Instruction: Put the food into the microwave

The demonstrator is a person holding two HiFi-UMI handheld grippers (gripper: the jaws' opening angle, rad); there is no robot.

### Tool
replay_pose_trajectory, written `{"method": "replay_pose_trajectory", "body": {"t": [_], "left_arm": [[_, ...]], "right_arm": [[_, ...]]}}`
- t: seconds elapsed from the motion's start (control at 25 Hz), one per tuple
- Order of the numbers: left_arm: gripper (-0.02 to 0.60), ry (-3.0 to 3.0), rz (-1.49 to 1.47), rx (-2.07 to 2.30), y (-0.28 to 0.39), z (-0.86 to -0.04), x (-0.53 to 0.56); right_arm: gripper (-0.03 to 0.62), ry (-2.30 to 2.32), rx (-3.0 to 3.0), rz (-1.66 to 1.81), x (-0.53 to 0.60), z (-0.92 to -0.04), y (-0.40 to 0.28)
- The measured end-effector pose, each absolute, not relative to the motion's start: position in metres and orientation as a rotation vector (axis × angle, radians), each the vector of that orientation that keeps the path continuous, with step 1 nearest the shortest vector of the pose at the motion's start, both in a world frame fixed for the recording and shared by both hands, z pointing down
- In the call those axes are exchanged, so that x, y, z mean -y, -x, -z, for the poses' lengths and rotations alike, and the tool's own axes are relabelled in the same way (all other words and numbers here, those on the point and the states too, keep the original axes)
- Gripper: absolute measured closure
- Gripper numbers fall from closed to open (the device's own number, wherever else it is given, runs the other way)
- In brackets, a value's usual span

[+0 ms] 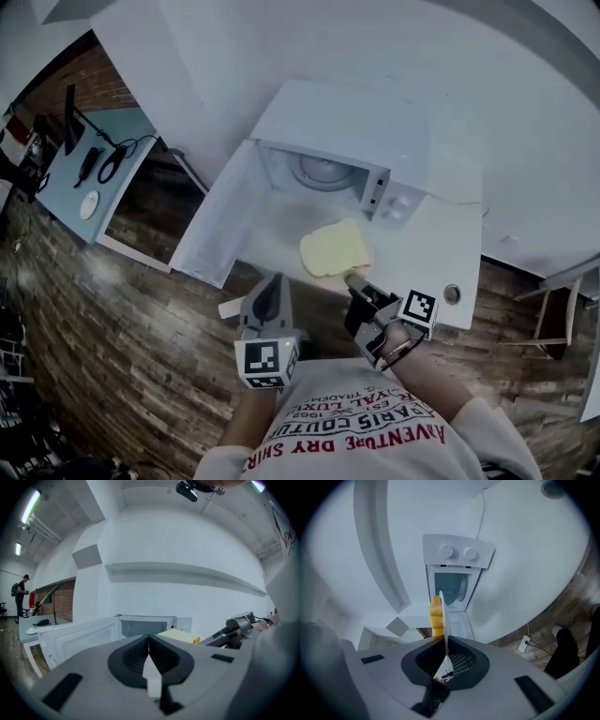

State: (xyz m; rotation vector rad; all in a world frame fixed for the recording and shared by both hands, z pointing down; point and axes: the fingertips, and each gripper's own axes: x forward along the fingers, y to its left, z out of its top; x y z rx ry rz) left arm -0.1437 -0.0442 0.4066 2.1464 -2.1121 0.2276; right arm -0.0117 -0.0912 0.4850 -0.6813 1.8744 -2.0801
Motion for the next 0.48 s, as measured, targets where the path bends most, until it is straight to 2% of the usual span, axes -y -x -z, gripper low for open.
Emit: {"method": "replay_pose_trajectory", "body": {"t": [0.24,0.48], "left_arm": [[0.574,-2.296,-0.261,1.958,0.186,-0.407,0.086],[0.574,-2.343,-0.243,1.854,0.199,-0.417,0.114]], "right_arm": [[0.572,0.795,-1.736,2.006,0.122,-0.492,0.045],[0.572,0.914,-1.659,1.949,0.141,-0.497,0.052]]}}
